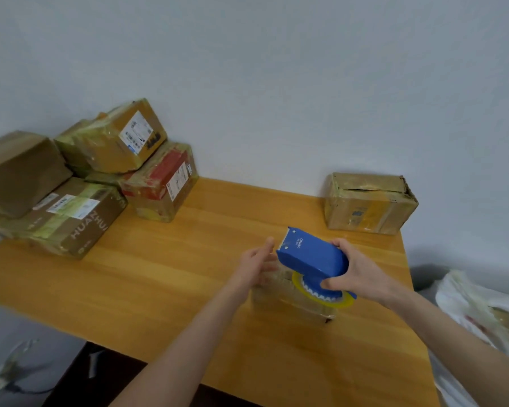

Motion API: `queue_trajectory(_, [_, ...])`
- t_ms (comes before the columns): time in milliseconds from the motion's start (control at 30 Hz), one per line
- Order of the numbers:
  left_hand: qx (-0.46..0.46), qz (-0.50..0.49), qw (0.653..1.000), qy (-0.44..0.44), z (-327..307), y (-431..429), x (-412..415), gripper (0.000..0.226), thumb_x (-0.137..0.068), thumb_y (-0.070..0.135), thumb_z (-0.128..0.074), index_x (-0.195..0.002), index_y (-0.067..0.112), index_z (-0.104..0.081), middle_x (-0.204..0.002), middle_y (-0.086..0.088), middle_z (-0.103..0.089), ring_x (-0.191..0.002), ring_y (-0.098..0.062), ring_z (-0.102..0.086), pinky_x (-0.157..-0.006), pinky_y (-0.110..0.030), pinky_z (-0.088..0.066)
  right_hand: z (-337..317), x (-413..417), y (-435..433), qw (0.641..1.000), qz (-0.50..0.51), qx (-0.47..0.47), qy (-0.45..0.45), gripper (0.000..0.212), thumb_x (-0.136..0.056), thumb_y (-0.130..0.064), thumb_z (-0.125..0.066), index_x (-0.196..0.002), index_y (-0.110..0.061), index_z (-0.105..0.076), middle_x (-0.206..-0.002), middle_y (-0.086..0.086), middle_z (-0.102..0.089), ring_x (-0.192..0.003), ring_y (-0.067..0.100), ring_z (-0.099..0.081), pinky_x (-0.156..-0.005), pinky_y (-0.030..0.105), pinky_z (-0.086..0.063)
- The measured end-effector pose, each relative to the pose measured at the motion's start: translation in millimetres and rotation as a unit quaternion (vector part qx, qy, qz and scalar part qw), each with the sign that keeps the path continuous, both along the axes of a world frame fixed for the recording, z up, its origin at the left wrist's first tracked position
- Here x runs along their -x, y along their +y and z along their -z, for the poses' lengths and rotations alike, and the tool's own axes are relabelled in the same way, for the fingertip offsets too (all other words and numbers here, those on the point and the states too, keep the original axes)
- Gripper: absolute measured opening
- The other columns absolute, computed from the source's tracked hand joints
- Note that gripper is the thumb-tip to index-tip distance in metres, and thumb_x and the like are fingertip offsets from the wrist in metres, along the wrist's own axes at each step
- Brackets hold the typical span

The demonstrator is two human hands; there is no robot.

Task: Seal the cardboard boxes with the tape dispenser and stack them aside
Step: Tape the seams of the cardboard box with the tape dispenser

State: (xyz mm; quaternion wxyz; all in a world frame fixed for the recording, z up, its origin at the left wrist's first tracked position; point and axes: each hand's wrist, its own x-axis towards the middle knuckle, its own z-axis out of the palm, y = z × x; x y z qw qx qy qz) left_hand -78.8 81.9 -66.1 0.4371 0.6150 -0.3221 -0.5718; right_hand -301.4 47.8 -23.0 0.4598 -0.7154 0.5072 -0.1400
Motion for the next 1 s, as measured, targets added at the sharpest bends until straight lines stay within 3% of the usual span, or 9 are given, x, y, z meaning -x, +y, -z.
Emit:
queue_trajectory(100, [-0.028,0.023,0.999,0.0,-6.2,-4.2,6.2,0.037,-0.089,0.056,-0.054,-0.09,0.022,-0.067,-0.08,0.009,-0.072,-0.072,-0.01,-0.065,-0.063,-0.025,-0.048,1.9,1.4,0.2,1.0,-0.002,0.003,0.004,0.062,-0.071,-0.011,-0.083,-0.118,-0.025,-0.045,-0.109,-0.002,-0.055,-0.095,0.014,-0.06,-0.072,0.025,-0.055])
queue_trajectory(267, [-0.039,0.024,0.999,0.002,-3.3,-8.2,-1.7,0.013,-0.093,0.025,-0.061,-0.086,0.018,-0.068,-0.07,0.008,-0.069,-0.067,-0.005,-0.062,-0.052,-0.017,-0.043,5.0,2.9,0.4,1.0,-0.013,0.017,0.019,0.063,-0.07,-0.013,-0.083,-0.118,-0.027,-0.044,-0.109,-0.004,-0.054,-0.096,0.011,-0.059,-0.068,0.018,-0.052])
queue_trajectory(467, [-0.075,0.03,0.997,0.02,-3.2,-11.1,-20.6,0.04,-0.099,0.041,-0.046,-0.076,0.02,-0.071,-0.072,0.005,-0.071,-0.063,-0.01,-0.06,-0.063,-0.026,-0.045,7.4,2.6,-1.4,0.999,-0.024,0.026,0.026,0.066,-0.07,-0.016,-0.084,-0.12,-0.03,-0.042,-0.11,-0.006,-0.053,-0.098,0.012,-0.058,-0.073,0.024,-0.055])
queue_trajectory(533, [-0.061,0.044,0.997,-0.024,-4.5,-11.2,-22.6,0.029,-0.094,0.04,-0.057,-0.078,0.021,-0.072,-0.07,0.007,-0.07,-0.06,-0.006,-0.058,-0.061,-0.025,-0.045,7.8,0.7,-1.6,0.998,-0.027,0.037,0.035,0.066,-0.069,-0.019,-0.084,-0.117,-0.034,-0.042,-0.108,-0.009,-0.054,-0.095,0.011,-0.059,-0.07,0.022,-0.053])
queue_trajectory(633, [-0.036,0.031,0.995,-0.084,-3.2,-12.3,-24.6,0.012,-0.09,0.023,-0.067,-0.08,0.019,-0.072,-0.064,0.008,-0.067,-0.058,-0.004,-0.055,-0.052,-0.018,-0.045,7.6,-3.6,-1.3,0.995,-0.033,0.07,0.067,0.064,-0.067,-0.028,-0.084,-0.113,-0.039,-0.041,-0.103,-0.015,-0.054,-0.09,0.008,-0.059,-0.066,0.019,-0.05])
queue_trajectory(767, [-0.025,0.037,0.988,-0.151,-2.1,-16.8,-29.4,0.014,-0.092,0.019,-0.063,-0.08,0.017,-0.069,-0.073,0.003,-0.065,-0.065,-0.007,-0.054,-0.05,-0.017,-0.045,3.4,-11.1,-2.0,0.984,-0.058,0.113,0.125,0.069,-0.063,-0.044,-0.078,-0.12,-0.042,-0.039,-0.103,-0.014,-0.055,-0.088,0.01,-0.06,-0.074,0.033,-0.057])
queue_trajectory(1000, [-0.033,0.011,0.974,-0.222,1.3,-16.9,-68.0,0.016,-0.089,0.021,-0.068,-0.076,0.015,-0.072,-0.076,0.002,-0.065,-0.072,-0.009,-0.056,-0.048,-0.015,-0.044,-7.5,1.3,-10.0,0.961,-0.092,0.15,0.214,0.072,-0.064,-0.053,-0.072,-0.127,-0.041,-0.039,-0.104,-0.011,-0.059,-0.087,0.012,-0.061,-0.073,0.037,-0.058])
